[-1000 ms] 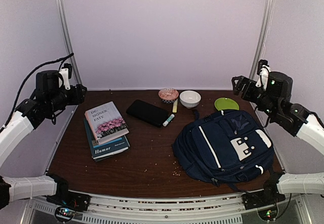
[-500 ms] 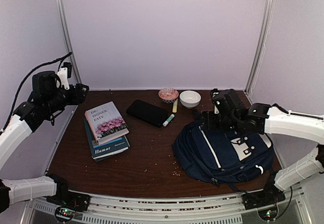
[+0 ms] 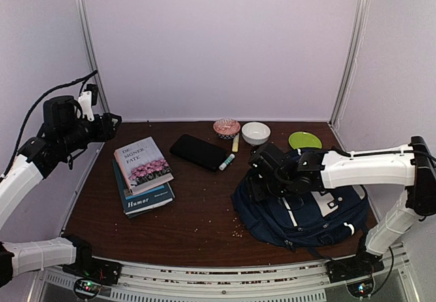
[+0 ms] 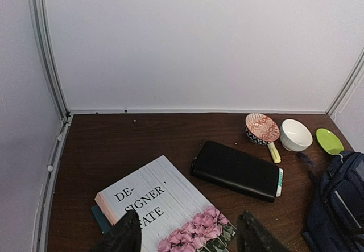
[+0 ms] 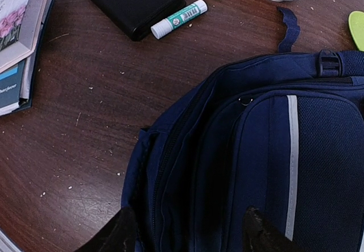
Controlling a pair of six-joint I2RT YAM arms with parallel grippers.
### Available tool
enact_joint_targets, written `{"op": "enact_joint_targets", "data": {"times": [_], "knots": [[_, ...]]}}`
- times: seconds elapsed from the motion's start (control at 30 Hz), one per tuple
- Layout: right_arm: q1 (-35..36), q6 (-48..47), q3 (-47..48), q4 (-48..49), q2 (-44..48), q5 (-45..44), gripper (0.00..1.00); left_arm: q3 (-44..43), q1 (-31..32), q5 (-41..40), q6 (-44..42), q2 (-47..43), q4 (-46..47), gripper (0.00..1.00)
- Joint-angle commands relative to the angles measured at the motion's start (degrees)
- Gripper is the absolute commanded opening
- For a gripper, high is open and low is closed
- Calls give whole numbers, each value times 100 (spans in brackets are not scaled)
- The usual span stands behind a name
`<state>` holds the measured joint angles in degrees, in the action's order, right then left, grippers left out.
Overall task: Pack the student bag
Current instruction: Adjust the student bag at the center of the board.
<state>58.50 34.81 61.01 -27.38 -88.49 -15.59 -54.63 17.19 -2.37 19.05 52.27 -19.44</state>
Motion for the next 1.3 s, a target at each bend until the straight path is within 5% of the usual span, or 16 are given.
{"op": "enact_joint_targets", "data": {"times": [0.0,0.77,1.07,1.27], "knots": [[26,173,-71,220,122,104,59,-18,-42,43,55,-65,156,97],[18,27,165,-52,-614,270,36,-55,-41,14,36,40,90,97],[67,15,638,-22,-831,713,0,-73,-46,79,29,130,55,97],[222,-67,1382,-92,-1219,708,0,-81,-46,89,18,161,55,97]]}}
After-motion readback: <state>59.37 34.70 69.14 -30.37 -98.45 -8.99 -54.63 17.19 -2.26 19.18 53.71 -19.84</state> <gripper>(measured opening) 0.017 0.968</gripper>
